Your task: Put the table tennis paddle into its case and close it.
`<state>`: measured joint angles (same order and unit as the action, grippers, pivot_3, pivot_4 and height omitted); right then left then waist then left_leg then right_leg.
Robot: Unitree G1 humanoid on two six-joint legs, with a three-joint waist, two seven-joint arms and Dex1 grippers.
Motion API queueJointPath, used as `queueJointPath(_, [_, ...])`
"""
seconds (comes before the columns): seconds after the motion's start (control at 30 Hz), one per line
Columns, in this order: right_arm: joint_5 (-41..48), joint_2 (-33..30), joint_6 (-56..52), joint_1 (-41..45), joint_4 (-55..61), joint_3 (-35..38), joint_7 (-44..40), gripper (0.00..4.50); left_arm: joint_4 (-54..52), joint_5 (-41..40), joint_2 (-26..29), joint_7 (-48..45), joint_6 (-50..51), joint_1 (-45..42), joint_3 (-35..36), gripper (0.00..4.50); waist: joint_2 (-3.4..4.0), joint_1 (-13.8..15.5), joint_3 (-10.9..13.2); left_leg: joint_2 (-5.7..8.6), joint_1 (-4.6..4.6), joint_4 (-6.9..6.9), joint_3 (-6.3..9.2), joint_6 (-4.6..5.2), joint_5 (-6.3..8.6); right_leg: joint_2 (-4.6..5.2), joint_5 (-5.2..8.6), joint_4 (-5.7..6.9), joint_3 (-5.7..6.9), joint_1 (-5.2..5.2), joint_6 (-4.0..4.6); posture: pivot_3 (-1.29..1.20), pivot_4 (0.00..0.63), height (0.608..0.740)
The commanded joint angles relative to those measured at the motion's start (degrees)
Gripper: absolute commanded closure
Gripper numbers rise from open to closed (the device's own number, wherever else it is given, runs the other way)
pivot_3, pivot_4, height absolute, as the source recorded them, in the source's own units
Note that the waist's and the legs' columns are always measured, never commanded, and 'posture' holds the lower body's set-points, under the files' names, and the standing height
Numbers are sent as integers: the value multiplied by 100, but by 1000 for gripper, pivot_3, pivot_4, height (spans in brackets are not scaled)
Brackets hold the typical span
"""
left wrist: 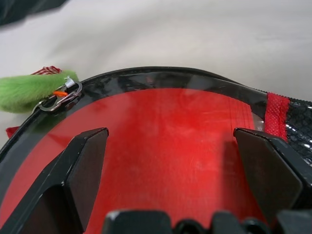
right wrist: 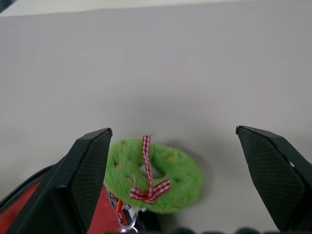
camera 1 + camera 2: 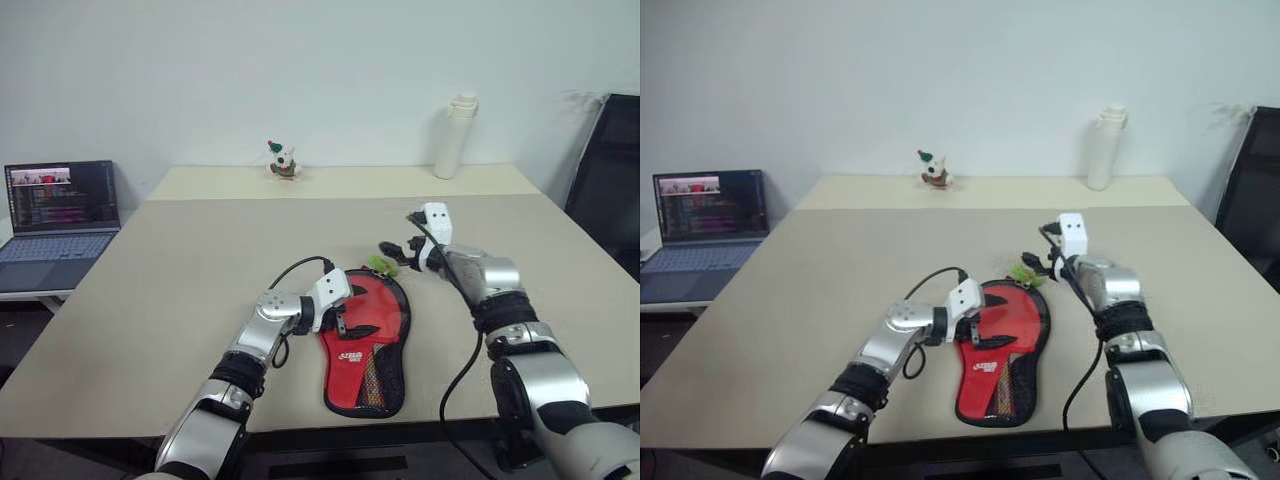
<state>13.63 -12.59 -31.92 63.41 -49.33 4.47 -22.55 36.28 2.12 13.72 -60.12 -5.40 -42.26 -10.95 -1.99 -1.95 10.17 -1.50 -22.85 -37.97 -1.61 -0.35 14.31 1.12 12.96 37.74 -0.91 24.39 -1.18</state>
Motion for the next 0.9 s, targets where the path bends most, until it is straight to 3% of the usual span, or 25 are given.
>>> queueJointPath(0.03, [-133, 157, 467, 415, -342, -15, -80, 0, -338, -81, 28, 46, 68, 78, -56, 31, 0, 3, 0, -1, 0, 1, 0, 0, 0, -1, 0, 1, 1, 1, 0, 0, 150, 740])
queueJointPath(0.37, [-665, 476, 1121, 596, -1215, -246, -81, 0, -508, -51, 38, 68, 200, 147, -117, 31, 1, 8, 0, 0, -1, 1, 3, 0, 0, 1, 0, 1, 2, 0, 0, 0, 150, 740])
queueJointPath(0.63, [-979, 497, 1497, 751, -1695, -238, 370, 0, -294, 30, 51, 79, 62, 25, -219, 31, 1, 8, 0, -1, 1, 1, 3, 0, 0, 2, 0, 2, 1, 0, 1, 0, 150, 740])
queueJointPath(0.73, [-1025, 515, 1529, 791, -1736, -239, 413, 582, -208, 55, 54, 87, 4, -9, -252, 0, 1, 8, 0, -1, 1, 1, 4, 0, 0, 1, 0, 2, 2, 0, 1, 0, 150, 740])
queueJointPath(0.9, [-1085, 551, 1490, 773, -1741, -280, 389, 2230, -187, 74, 19, 60, -39, -58, -352, 0, 1, 7, 0, 0, 0, 1, 3, 0, 0, 2, 0, 2, 1, 0, 1, 0, 150, 740])
